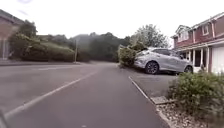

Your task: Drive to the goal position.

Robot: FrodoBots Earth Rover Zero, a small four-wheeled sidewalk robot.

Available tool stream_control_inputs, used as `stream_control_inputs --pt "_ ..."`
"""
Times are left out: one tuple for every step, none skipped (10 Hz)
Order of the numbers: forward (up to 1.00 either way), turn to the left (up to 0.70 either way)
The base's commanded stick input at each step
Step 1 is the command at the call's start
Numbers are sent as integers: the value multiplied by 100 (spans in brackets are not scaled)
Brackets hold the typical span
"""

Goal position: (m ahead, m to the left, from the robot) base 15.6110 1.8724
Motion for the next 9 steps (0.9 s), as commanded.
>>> stream_control_inputs --pt "100 0" --pt "100 0" --pt "100 0" --pt "100 0" --pt "100 0" --pt "100 0" --pt "100 0" --pt "100 0" --pt "100 0"
